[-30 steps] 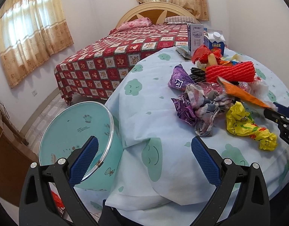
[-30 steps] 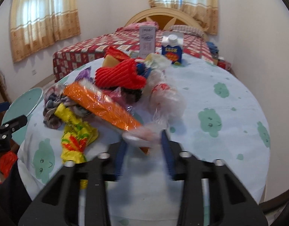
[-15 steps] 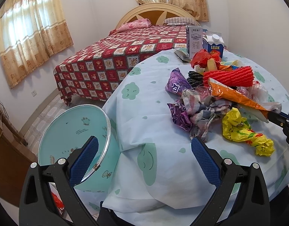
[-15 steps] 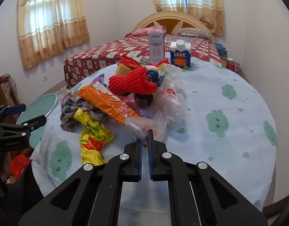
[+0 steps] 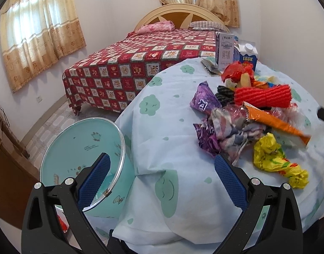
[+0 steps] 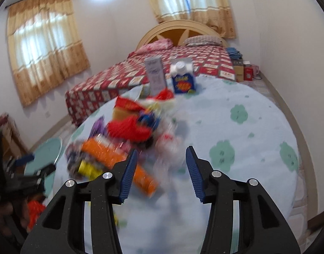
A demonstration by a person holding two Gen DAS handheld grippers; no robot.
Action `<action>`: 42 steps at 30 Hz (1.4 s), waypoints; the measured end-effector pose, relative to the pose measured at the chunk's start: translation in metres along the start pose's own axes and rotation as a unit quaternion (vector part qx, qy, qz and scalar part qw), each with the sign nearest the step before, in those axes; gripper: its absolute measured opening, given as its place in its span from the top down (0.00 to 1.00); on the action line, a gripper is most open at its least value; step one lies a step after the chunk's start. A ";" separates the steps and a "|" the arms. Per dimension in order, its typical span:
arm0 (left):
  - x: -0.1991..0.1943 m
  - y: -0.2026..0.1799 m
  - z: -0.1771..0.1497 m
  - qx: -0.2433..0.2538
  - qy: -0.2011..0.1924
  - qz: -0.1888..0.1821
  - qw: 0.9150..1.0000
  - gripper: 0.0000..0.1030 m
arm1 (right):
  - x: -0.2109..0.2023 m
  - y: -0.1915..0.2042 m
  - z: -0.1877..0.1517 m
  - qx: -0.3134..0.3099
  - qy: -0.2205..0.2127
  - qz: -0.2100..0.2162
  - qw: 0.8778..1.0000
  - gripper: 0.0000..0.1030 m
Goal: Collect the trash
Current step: 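Grasp the clear plastic bag with the right tool while the left tool approaches the plaid rag, then grasp the plaid cloth rag with the left tool and lift it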
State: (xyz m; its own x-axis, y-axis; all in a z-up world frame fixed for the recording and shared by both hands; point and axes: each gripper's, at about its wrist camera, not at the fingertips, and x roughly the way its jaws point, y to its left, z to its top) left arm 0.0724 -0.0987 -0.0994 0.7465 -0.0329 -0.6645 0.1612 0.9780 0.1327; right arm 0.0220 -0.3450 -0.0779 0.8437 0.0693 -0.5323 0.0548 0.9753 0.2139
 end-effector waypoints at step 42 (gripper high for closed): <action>0.011 -0.057 0.016 0.051 0.004 -0.065 0.997 0.78 | 0.003 -0.010 -0.007 -0.018 -0.002 -0.029 0.999 0.89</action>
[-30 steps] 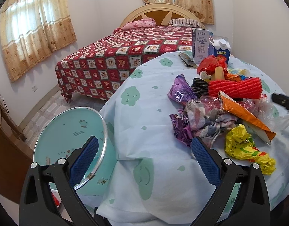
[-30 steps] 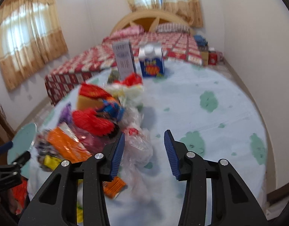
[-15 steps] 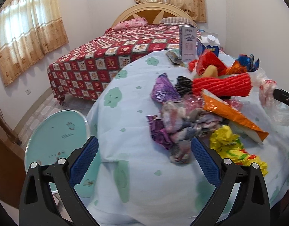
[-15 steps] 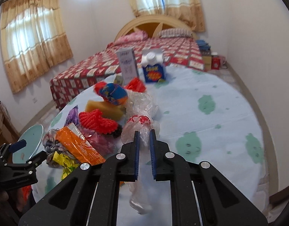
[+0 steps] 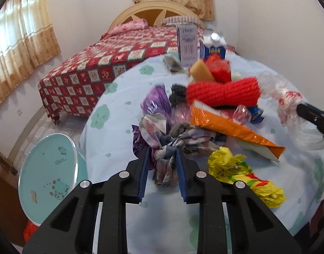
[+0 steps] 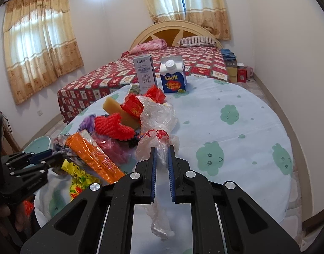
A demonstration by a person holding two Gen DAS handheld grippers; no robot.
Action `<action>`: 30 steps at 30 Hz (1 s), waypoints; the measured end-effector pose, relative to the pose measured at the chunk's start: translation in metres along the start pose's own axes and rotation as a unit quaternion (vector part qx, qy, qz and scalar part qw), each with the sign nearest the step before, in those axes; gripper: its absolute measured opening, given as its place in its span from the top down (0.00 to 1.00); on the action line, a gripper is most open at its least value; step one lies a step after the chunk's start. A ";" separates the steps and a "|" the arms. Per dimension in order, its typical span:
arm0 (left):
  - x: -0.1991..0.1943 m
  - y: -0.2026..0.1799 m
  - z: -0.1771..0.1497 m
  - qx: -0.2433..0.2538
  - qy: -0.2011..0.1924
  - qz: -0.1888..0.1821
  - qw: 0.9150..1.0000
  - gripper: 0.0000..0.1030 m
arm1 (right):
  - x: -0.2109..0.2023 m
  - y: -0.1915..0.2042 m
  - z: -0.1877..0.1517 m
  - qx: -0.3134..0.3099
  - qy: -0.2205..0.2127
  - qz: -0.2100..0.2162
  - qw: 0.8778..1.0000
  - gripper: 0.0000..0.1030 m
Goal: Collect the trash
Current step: 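Grasp the plaid cloth rag with the left tool and lift it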
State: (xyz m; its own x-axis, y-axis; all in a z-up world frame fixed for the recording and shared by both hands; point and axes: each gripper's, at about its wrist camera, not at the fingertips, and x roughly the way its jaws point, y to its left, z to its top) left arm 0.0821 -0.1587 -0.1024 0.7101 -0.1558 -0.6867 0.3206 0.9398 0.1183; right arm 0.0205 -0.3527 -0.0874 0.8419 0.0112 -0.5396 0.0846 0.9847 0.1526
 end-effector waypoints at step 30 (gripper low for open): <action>-0.011 0.041 -0.027 -0.042 0.005 0.013 0.999 0.46 | -0.009 0.021 0.006 -0.028 -0.019 -0.011 0.999 0.89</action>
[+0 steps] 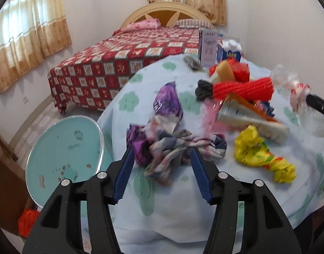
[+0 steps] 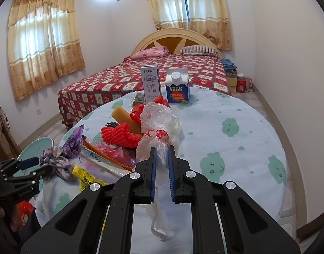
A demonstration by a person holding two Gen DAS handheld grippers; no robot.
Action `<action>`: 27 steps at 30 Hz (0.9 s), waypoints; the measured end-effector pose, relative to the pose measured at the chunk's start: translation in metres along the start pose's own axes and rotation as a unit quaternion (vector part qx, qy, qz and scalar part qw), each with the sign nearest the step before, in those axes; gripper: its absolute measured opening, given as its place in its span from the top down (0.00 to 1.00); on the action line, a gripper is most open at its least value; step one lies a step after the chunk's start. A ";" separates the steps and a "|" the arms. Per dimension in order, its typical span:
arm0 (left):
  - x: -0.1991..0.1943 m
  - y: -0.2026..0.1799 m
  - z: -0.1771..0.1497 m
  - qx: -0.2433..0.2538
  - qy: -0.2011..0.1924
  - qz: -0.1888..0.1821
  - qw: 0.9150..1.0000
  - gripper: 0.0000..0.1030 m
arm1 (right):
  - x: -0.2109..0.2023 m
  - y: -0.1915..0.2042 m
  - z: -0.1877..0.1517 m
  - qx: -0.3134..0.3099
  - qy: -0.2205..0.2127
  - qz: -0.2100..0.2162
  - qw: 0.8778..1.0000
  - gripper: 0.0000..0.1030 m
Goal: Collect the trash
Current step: 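Grasp the plaid cloth rag with the left tool and lift it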
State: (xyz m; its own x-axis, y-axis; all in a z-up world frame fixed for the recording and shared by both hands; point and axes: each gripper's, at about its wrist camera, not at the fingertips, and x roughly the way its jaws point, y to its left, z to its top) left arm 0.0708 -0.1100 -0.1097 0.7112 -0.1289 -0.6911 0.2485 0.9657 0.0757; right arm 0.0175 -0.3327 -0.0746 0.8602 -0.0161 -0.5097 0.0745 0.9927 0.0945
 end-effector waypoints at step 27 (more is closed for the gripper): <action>-0.062 0.020 0.046 -0.009 -0.075 -0.056 0.996 0.78 | -0.024 0.026 0.015 -0.015 -0.041 0.015 0.999 0.89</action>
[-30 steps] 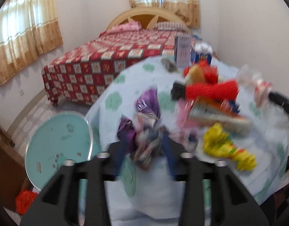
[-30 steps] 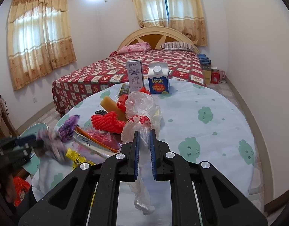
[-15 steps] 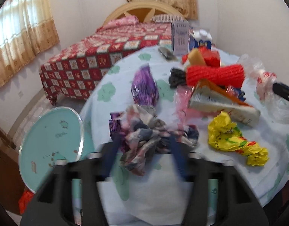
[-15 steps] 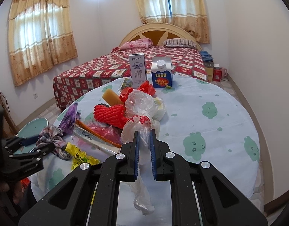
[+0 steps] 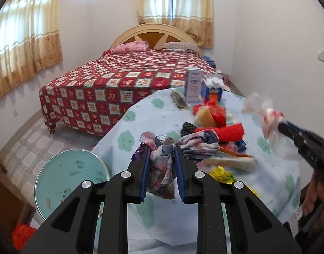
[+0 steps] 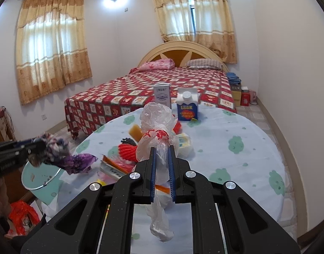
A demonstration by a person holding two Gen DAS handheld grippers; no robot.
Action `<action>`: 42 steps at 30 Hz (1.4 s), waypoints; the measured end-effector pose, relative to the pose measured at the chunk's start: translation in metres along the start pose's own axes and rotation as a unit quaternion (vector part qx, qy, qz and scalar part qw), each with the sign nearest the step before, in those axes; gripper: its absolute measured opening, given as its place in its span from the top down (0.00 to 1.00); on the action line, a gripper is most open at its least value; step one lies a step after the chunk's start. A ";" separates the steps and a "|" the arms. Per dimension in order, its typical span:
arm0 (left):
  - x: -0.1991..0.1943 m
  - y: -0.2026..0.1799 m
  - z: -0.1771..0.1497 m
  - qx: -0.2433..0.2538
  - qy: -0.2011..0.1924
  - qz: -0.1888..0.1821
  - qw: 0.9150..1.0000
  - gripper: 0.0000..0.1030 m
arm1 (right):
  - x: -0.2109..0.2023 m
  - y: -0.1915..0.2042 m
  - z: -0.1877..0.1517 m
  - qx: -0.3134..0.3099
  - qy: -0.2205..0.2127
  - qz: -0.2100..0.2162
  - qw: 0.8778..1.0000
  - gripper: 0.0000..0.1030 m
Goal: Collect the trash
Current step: 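Grasp the plaid cloth rag with the left tool and lift it, then carry the plaid rag over the teal bin and open the left tool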
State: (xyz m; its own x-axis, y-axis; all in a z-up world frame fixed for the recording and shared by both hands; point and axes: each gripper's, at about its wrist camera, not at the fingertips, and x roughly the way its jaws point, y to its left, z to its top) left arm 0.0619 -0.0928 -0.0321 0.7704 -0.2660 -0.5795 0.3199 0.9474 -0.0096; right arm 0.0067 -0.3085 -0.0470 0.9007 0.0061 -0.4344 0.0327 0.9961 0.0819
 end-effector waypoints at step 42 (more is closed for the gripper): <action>0.021 -0.030 -0.013 0.057 0.042 -0.039 0.997 0.82 | 0.002 0.001 -0.003 0.002 0.005 0.010 1.000 0.89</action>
State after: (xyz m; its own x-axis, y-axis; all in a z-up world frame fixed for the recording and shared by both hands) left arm 0.0609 -0.1242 -0.0545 0.6932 -0.3187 -0.6465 0.4415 0.8967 0.0314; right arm 0.0075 -0.3068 -0.0505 0.8969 0.0276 -0.4413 0.0157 0.9954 0.0941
